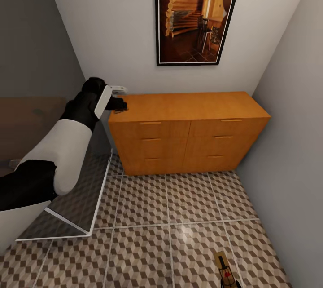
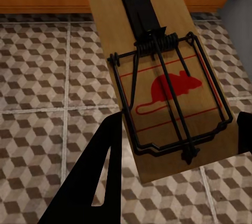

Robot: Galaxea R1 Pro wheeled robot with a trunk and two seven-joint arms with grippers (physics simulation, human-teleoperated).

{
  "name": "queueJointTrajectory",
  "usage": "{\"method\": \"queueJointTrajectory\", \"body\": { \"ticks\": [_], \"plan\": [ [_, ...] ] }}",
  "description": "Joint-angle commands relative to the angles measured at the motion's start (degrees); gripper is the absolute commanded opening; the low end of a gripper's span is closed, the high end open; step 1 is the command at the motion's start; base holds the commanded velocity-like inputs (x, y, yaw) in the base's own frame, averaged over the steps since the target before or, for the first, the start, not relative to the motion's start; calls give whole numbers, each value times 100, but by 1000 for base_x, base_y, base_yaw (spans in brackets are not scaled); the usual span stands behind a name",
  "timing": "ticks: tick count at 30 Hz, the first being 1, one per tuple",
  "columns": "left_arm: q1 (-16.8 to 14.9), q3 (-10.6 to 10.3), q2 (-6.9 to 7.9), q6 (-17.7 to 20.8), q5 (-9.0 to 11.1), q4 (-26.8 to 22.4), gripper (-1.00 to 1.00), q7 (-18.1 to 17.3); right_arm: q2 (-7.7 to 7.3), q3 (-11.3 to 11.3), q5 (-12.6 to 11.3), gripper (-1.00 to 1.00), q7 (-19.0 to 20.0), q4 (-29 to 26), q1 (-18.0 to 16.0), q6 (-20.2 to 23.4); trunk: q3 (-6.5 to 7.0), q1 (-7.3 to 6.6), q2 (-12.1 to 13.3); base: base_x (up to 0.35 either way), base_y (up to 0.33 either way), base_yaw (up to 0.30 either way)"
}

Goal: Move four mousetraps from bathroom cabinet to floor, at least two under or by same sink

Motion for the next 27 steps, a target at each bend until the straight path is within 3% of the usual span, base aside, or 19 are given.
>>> {"method": "queueJointTrajectory", "body": {
  "ticks": [1, 12, 27],
  "plan": [
    [-5, -19, 1, 22, 47, -36, 100, 36, 1, 31, 25, -100, -54, 4, -4, -10, -10, 3, -10, 0, 0, 0],
    [-6, -38, -11, 27, 50, -343, 100, -42, -3, 39, 26, -100, -52, 4, -4, -10, -10, 3, -10, 0, 0, 0],
    [-6, -42, -5, 27, 50, -388, 100, -43, 2, 39, 29, -100, -55, 4, -4, -58, -4, 3, -10, 0, 0, -13]
  ]
}}
